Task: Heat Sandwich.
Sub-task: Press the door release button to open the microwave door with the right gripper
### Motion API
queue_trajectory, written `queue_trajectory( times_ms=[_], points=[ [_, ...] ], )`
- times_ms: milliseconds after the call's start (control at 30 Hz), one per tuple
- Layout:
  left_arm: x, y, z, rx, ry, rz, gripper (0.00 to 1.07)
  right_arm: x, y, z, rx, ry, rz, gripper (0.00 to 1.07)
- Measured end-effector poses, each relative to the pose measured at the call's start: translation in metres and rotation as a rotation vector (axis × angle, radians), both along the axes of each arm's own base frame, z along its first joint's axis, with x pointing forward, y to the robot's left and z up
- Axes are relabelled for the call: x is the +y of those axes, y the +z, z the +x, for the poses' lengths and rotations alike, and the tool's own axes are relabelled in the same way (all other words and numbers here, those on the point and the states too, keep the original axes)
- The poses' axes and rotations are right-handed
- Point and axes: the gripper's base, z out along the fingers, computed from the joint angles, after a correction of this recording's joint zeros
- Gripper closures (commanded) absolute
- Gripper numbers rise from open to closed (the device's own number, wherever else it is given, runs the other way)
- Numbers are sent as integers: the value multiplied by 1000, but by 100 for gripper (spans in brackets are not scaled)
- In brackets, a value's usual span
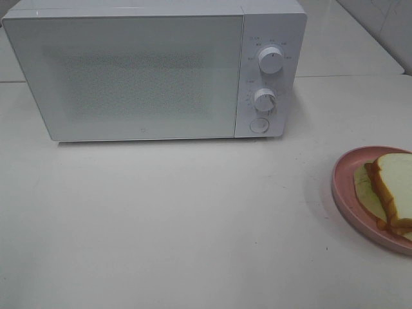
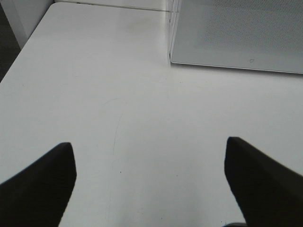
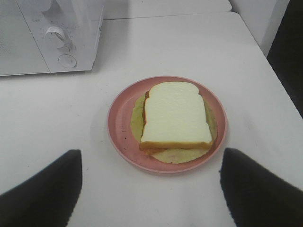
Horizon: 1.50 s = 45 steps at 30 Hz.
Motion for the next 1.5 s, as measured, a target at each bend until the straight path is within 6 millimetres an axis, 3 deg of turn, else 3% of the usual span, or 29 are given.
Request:
queue_trajectory(
  times_ms=[333,1500],
  points=[
    [0,0,0,0,0,0,26,0,0,0,0,3,-5,31],
    [0,0,0,0,0,0,26,0,0,0,0,3,-6,31]
  ],
)
